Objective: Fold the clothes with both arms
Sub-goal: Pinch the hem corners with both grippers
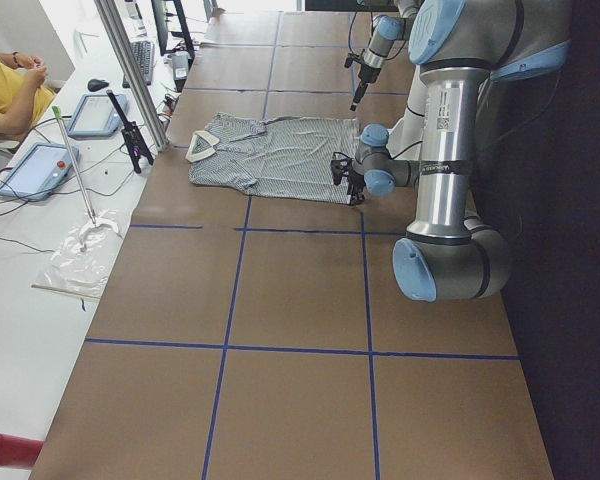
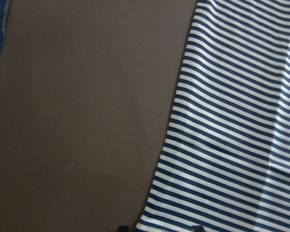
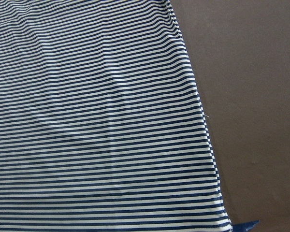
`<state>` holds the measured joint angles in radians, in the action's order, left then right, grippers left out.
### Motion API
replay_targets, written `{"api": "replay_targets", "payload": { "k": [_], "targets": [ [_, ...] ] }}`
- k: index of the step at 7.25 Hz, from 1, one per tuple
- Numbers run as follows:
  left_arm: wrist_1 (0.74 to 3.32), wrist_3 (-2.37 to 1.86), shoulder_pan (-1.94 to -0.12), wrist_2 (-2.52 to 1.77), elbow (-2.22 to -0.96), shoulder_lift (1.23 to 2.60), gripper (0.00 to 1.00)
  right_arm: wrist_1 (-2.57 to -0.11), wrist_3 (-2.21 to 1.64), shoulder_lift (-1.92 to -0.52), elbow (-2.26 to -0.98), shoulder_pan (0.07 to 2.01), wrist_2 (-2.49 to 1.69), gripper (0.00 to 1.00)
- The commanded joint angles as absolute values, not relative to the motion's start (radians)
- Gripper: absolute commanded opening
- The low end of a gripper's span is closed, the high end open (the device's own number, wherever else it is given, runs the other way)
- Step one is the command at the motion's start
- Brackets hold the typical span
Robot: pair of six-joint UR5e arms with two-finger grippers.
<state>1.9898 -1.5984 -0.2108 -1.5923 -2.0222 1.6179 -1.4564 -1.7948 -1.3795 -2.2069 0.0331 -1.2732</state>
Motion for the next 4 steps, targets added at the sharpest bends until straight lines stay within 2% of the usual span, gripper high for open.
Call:
{"api": "replay_targets", "payload": {
  "k": [1, 2, 3, 4],
  "targets": [
    [1.990, -1.598, -0.210, -1.592, -2.020, 1.618, 0.51, -1.457, -1.795, -1.381, -2.207, 0.034, -1.273, 0.96],
    [1.990, -1.598, -0.210, -1.592, -2.020, 1.620, 0.47, -1.457, -1.793, -1.381, -2.207, 0.034, -1.273, 0.96],
    [1.990, -1.598, -0.210, -1.592, -2.020, 1.621, 0.37, -1.456, -1.793, -1.379, -2.207, 0.034, -1.273, 0.96],
    [1.990, -1.598, -0.210, -1.594, -2.020, 1.623, 0.12, -1.456, -1.792, -1.381, -2.206, 0.034, -1.275, 0.96]
  ]
}}
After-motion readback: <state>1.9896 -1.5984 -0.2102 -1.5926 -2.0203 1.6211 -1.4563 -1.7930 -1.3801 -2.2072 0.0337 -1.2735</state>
